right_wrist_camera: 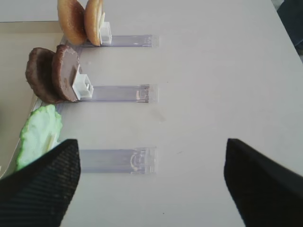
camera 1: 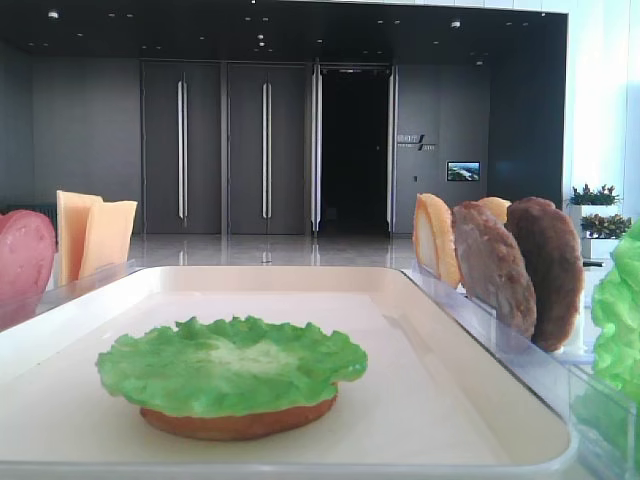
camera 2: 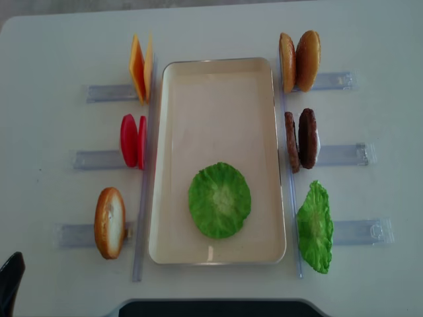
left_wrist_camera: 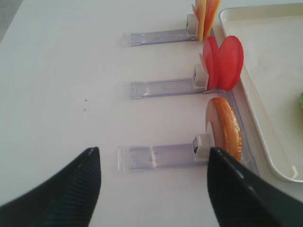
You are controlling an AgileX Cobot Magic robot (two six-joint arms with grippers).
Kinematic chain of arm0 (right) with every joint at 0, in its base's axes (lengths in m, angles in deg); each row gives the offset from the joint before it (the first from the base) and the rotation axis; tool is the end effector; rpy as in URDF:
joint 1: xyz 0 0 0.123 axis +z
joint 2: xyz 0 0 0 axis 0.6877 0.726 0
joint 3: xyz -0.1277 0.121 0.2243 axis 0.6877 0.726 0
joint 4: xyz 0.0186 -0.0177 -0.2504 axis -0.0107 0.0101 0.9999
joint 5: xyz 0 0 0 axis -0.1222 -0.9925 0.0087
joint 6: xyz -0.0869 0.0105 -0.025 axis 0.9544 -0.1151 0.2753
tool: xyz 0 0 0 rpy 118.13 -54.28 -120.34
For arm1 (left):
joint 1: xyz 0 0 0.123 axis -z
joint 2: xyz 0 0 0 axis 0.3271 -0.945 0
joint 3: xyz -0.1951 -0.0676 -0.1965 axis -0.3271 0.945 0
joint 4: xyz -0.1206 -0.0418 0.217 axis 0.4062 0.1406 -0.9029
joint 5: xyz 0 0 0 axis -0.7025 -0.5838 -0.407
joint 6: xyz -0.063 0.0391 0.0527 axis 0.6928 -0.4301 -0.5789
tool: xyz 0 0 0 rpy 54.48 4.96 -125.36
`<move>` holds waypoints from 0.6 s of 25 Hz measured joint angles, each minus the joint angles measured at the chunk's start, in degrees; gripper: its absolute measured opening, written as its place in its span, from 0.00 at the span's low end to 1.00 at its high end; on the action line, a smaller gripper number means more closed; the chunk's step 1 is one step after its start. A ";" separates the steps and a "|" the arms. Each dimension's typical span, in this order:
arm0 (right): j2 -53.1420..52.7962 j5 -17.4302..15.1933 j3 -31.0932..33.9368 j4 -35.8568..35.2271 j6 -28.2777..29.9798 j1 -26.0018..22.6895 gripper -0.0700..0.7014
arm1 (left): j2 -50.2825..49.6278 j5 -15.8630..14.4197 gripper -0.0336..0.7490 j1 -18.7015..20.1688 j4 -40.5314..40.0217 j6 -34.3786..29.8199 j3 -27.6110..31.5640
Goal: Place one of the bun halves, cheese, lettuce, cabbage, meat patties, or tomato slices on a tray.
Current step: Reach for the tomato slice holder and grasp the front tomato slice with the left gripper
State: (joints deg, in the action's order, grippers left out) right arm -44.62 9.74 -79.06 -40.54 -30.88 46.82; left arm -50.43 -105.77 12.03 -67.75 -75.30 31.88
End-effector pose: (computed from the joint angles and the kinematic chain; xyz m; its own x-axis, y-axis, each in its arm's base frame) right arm -0.0106 0.0053 0.2733 -0.5043 -0.0346 -0.8628 -0.1171 0.9927 0.0286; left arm -0.0062 -0.0059 0.2662 -0.5112 0.0702 -0.8566 -0.0085 0.9962 0.0867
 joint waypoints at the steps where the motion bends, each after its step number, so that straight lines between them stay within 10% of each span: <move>1: 0.00 0.00 0.00 0.00 0.00 0.00 0.85 | 0.00 0.00 0.73 0.00 0.00 0.00 0.00; 15: 0.00 0.00 0.00 0.00 0.00 0.00 0.85 | 0.00 0.00 0.73 0.00 0.00 0.00 0.00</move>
State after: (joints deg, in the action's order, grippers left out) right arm -44.62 9.74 -79.06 -40.54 -30.88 46.82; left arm -50.43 -105.77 12.03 -67.75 -75.30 31.88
